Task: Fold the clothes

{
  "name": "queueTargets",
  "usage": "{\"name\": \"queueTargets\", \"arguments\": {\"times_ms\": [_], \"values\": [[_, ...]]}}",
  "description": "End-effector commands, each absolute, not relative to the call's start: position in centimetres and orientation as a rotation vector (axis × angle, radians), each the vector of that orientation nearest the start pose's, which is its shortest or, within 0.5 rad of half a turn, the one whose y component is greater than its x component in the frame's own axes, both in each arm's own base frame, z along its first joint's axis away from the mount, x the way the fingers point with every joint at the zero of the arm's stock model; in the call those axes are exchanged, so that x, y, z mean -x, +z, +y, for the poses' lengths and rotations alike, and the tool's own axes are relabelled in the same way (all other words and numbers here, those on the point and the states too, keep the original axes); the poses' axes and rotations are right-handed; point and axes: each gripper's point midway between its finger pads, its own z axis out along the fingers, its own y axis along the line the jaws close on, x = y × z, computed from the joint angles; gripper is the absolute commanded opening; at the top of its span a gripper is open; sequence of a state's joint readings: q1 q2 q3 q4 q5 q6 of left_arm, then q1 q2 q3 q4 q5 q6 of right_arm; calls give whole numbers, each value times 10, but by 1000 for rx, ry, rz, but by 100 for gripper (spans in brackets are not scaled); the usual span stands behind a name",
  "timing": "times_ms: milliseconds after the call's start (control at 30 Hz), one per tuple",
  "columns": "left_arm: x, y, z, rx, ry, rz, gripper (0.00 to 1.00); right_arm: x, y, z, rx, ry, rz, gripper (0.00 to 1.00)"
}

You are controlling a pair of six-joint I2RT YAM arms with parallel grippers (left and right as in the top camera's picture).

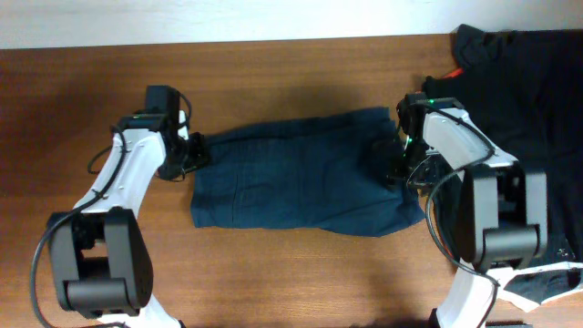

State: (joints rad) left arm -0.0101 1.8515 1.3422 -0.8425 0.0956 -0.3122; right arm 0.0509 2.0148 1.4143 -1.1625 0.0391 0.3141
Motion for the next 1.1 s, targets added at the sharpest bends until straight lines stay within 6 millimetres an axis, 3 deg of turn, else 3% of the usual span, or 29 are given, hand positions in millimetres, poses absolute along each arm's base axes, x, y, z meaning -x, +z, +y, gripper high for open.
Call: {"name": "queueTargets", "arguments": {"times_ms": [0,133,267,367,433,567,733,900,1067], "values": [[-390,72,-21,405,-234,2888,70,-355,68,7,-385,-111,3142,79],[-372,53,-22,420,-227,2950,73,-362,98,11,-366,-75,3127,78],[-360,41,-32,329,-314,2985,73,-363,103,31,-212,107,3150,77],[-385,46,-32,298,-317,2883,73,-378,103,30,-213,113,3090,77],[-407,52,-33,275,-324,2792,73,-401,105,28,-214,126,2997,77],[-422,58,-34,257,-333,2725,72,-436,111,29,-198,144,2852,72],[-430,62,-46,209,-342,2693,72,-459,88,31,-198,160,2817,68],[-433,62,-47,205,-343,2679,72,-469,73,32,-196,163,2813,68],[-432,43,-44,220,-317,2721,71,-469,72,32,-196,163,2816,68]]}}
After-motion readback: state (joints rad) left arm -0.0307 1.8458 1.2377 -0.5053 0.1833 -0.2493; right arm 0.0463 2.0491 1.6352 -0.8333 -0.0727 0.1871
